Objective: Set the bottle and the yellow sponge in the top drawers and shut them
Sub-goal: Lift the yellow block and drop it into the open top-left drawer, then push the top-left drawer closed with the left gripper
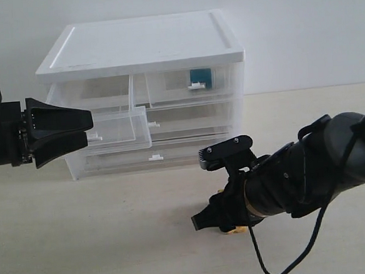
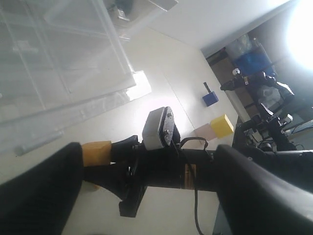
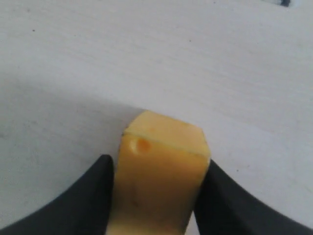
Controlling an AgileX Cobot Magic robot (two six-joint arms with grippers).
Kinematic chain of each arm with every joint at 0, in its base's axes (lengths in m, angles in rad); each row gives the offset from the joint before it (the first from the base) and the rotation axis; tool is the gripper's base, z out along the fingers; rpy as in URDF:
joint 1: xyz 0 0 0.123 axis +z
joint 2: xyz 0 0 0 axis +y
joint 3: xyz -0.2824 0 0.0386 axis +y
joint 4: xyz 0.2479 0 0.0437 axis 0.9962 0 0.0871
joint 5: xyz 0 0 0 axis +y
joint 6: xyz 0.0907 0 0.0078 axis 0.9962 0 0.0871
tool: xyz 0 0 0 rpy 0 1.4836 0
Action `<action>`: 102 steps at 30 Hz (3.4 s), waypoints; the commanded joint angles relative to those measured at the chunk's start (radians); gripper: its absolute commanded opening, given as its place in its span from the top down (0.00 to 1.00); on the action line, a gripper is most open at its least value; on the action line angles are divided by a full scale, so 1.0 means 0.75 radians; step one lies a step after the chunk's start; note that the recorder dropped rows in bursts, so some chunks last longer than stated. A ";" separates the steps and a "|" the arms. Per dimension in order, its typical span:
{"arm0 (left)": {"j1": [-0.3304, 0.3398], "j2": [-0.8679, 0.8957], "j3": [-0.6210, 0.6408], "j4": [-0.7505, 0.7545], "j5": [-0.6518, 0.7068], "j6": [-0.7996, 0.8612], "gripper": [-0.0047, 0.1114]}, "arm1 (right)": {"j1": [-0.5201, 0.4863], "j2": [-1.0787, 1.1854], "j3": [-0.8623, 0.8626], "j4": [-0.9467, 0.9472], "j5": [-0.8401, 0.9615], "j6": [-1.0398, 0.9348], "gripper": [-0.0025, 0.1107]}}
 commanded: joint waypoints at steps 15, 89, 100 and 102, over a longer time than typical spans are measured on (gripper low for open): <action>0.002 -0.012 0.007 0.038 -0.012 0.020 0.39 | 0.003 -0.451 0.000 0.001 -0.317 -0.183 0.98; -0.021 0.134 -0.339 -0.179 0.275 0.097 0.93 | -0.137 -0.298 -0.633 -0.218 -0.505 -0.236 0.98; -0.021 0.167 -0.368 -0.199 0.433 0.097 0.93 | -0.185 -0.256 -0.458 -0.218 -0.354 -0.298 0.98; -0.021 0.195 -0.393 -0.199 0.431 0.097 0.93 | -0.188 -0.243 -0.458 -0.218 -0.357 -0.298 0.98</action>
